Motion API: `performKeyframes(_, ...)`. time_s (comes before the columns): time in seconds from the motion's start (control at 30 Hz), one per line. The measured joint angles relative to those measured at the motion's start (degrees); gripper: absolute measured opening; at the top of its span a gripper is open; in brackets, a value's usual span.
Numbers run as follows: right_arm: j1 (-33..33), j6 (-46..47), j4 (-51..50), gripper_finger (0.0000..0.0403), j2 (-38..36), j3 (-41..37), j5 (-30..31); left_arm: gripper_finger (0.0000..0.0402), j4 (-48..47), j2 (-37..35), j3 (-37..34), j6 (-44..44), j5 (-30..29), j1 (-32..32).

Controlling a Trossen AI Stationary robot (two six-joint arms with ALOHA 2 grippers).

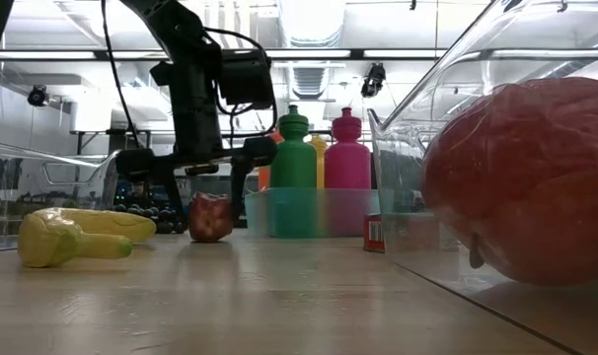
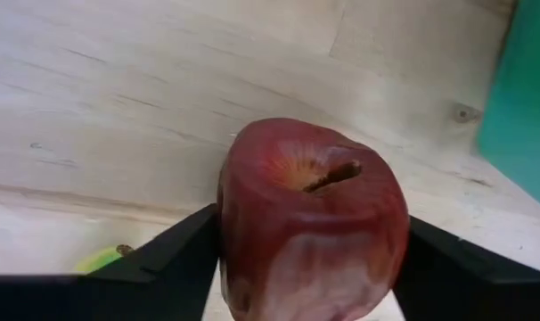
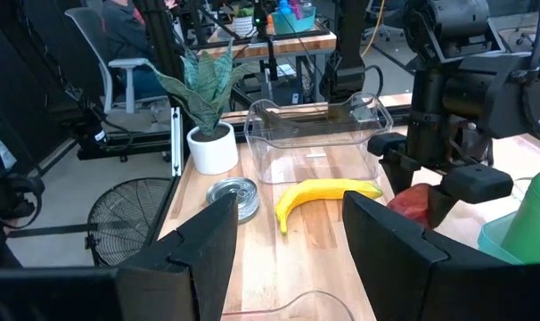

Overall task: Pick & Place Food Item
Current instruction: Put the light red apple into the bottom transparent bin

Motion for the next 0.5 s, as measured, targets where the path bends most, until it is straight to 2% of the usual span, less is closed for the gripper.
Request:
performKeyframes(0.1, 0.0, 0.0, 0.0, 0.0199, 0.0, 0.0, 0.0, 0.0241, 0.1, 0.0, 0.0, 0.0, 0.1, 0.0)
performKeyframes(0.2, 0.0, 0.0, 0.0, 0.0199, 0.0, 0.0, 0.0, 0.0225, 0.3, 0.0, 0.0, 0.1, 0.2, 0.0)
performKeyframes(0.5, 0.0, 0.0, 0.0, 0.0199, 0.0, 0.0, 0.0, 0.0247, 1.1, 0.0, 0.0, 0.6, 0.4, 0.0)
